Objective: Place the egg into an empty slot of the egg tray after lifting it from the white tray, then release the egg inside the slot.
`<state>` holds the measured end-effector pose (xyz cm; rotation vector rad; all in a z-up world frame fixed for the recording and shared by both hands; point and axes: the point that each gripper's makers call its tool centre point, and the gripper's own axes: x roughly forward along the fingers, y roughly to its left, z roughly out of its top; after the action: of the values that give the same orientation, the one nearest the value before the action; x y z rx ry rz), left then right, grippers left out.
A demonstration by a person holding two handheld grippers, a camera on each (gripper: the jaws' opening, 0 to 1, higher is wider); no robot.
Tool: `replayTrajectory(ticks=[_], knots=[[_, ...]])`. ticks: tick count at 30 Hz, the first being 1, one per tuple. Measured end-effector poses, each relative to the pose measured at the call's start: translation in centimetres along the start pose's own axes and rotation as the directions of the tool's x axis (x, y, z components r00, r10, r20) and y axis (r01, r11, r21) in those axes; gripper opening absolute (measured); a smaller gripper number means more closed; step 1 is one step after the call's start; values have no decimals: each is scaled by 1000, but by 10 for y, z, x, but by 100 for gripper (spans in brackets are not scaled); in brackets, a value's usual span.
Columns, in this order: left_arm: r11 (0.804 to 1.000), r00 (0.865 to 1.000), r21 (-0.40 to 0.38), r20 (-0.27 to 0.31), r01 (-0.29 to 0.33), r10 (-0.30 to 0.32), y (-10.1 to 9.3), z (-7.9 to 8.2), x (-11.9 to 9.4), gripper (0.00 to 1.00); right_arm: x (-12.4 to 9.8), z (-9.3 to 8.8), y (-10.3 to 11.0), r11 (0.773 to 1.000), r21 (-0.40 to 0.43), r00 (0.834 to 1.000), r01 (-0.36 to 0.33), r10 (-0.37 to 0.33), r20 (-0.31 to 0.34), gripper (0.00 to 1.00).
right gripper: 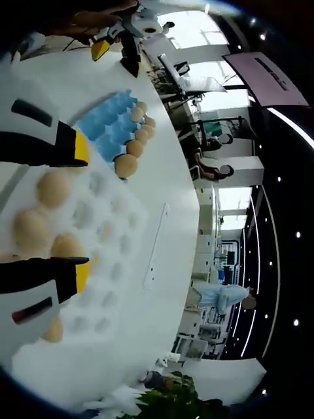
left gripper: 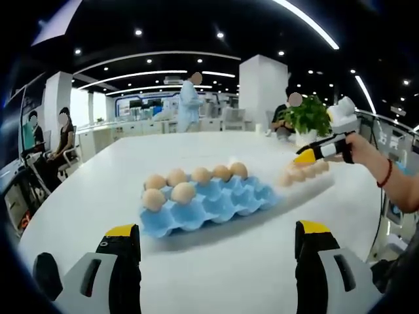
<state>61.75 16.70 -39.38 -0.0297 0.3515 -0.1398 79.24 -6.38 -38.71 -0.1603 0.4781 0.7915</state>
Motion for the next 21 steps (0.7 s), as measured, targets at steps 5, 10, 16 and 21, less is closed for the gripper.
replayTrajectory(ticks=[5,10,16,21], knots=[[1000,1000,4,-3,0,0,-1,-2,-1,100,-1,-4,-6,1000,22,1000,14,-14,8,57],[1000,1000,6,-1,-3,3,-2,-2,-1,100,0,-5,-18,997,55,998,48,-50,34,54],[1000,1000,8,-2,-1,1,-4,-1,1,100,3,-13,-24,995,67,997,68,-70,30,49],[1000,1000,12,-5,4,-4,-6,-2,2,100,6,-17,-32,990,93,994,104,-107,37,46]])
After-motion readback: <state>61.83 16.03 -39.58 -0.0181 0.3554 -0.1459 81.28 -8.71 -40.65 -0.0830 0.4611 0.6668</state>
